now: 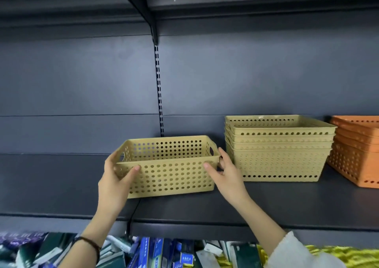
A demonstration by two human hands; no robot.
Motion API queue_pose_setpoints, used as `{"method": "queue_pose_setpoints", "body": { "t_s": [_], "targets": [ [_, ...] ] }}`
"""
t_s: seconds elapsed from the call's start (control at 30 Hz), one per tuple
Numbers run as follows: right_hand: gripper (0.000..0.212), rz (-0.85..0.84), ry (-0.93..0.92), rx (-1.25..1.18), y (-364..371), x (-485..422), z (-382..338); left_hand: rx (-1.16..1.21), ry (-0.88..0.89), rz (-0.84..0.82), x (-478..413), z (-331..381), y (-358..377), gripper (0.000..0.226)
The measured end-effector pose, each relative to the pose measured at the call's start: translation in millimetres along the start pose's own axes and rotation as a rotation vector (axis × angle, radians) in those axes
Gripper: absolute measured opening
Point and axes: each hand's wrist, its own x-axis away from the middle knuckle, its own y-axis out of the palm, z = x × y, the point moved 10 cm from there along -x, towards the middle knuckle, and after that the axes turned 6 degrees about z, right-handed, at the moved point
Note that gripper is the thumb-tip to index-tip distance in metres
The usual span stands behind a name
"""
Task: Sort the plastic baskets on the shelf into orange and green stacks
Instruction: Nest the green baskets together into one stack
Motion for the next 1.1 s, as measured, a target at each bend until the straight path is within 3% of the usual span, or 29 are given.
{"method": "queue_pose_setpoints", "body": {
  "t_s": [0.17, 0.37, 0.63, 0.77, 0.9, 1.1],
  "targets": [
    [0.08, 0.057, -0.081, -0.105, -34.0, 3.4, -30.6, 0.015, 0.122, 0.099, 4.7, 54.0, -13.9, 0.078],
    [0.071, 0.172, -0.224, -0.215, -104.6, 3.1, -67.6, 0.309, 0.207, 0.112, 5.0, 116.7, 6.7, 0.104],
    [0.062, 0.003, -0.306, -0.302, -157.7, -29.3, -64.6, 0.391, 0.412, 0.322, 27.8, 198.0, 40.5, 0.084],
    [0.071, -0.041, -0.367, -0.353, -182.0, -45.1, -69.3, 0.36, 0.435, 0.367, 29.3, 230.1, 50.7, 0.092],
    [0.074, -0.004, -0.412, -0.422, -227.2, -69.7, -65.6, 0.401, 0.579, 0.354, 50.7, 261.0, 95.5, 0.078],
    [0.081, 0.091, -0.427, -0.43, -292.1, -102.0, -31.3, 0.52, 0.509, 0.202, 68.3, 261.4, 197.5, 0.061]
  ]
}}
